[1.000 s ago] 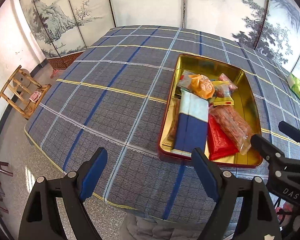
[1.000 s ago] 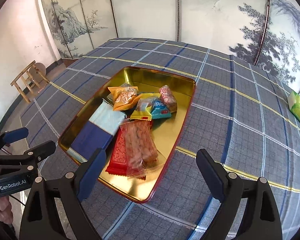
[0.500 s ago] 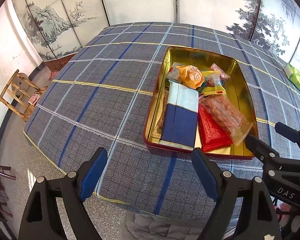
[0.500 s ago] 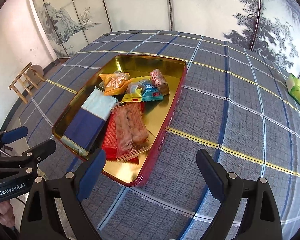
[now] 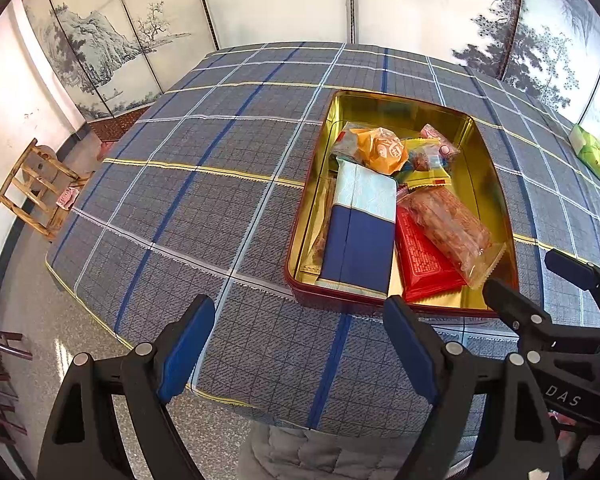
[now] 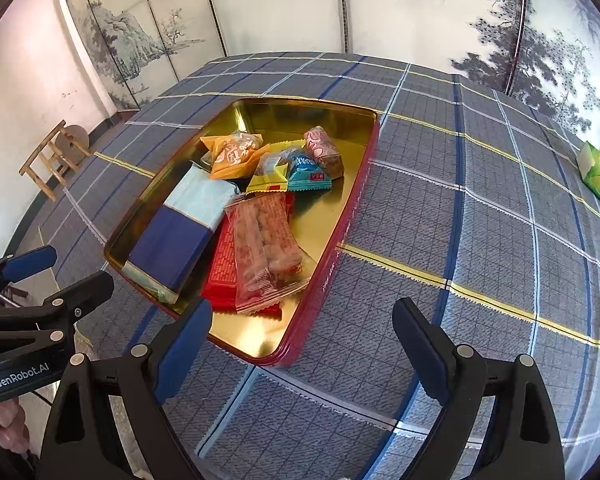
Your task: Organize snacks
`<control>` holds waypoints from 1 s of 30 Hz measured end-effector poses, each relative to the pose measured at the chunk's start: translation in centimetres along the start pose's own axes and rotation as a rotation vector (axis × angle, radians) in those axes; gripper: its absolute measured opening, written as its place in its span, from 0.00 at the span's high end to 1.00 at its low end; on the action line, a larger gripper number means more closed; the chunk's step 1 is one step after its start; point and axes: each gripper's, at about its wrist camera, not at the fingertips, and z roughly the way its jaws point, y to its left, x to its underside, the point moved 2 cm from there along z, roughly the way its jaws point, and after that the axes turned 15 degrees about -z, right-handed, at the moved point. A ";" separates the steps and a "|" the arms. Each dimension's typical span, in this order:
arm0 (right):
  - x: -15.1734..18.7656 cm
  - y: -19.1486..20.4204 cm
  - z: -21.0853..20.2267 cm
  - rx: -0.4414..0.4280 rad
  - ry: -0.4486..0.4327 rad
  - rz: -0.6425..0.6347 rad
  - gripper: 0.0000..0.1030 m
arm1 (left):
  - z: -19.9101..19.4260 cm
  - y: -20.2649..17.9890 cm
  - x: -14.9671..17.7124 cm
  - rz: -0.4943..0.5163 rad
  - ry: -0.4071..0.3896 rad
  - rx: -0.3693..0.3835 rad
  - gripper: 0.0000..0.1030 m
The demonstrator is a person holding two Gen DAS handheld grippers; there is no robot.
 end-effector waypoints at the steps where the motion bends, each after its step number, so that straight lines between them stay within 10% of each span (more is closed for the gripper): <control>1: 0.0 0.1 0.0 -0.003 0.003 -0.002 0.11 | 0.0 0.0 0.0 0.000 0.000 0.000 0.19; 30: 0.1 0.6 0.7 -0.028 0.023 -0.004 0.11 | 0.5 0.0 -0.1 0.001 0.010 -0.002 0.19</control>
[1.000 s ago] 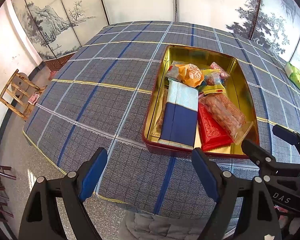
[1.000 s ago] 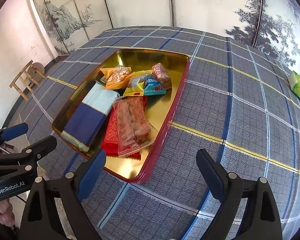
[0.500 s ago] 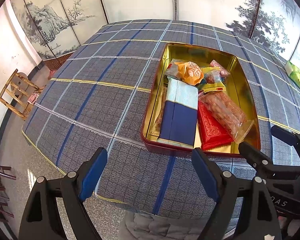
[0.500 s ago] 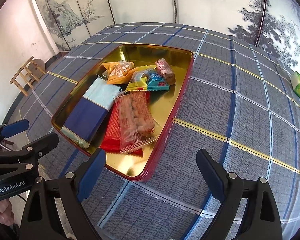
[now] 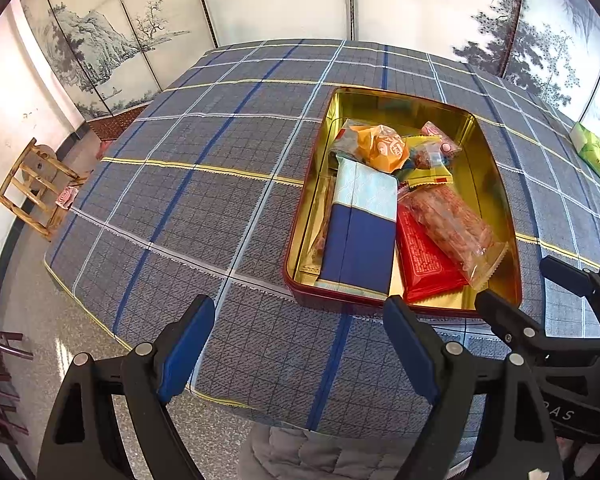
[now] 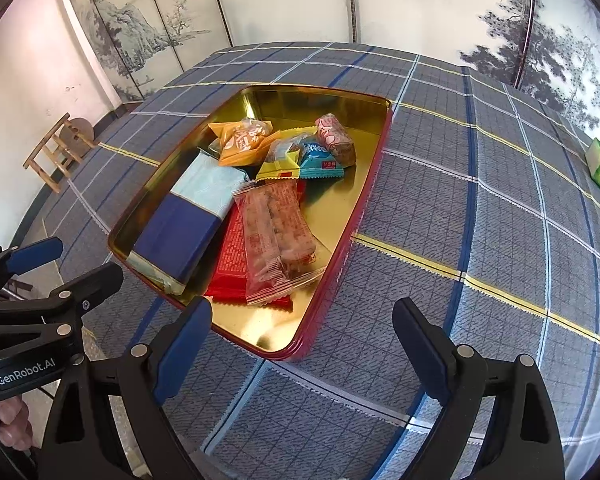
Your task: Organize snacks
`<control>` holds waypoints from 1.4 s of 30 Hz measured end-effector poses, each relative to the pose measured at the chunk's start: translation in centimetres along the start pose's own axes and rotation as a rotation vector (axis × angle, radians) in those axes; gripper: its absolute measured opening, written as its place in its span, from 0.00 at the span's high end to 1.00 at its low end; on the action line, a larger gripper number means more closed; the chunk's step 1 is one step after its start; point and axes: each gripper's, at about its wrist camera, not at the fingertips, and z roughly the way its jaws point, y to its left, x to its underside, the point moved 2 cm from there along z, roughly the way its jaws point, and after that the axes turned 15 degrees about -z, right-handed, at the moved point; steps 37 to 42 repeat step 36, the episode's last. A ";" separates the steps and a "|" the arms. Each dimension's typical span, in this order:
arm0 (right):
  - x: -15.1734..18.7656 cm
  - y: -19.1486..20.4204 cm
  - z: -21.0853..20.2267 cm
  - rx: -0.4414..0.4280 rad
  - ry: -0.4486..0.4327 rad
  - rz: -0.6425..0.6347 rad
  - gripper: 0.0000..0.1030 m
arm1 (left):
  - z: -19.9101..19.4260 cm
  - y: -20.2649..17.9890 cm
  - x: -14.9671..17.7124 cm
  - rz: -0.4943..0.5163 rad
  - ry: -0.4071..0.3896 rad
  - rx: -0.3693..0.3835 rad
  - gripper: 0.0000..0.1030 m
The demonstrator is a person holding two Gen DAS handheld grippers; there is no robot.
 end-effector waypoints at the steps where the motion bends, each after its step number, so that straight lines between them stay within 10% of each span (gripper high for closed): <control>1: 0.0 0.0 0.0 0.000 0.000 0.001 0.11 | 0.0 0.0 0.0 0.000 -0.001 0.000 0.19; 42: 0.0 -0.3 -0.3 -0.001 0.002 0.021 0.11 | -0.7 -0.2 -0.3 0.006 -0.003 0.019 0.19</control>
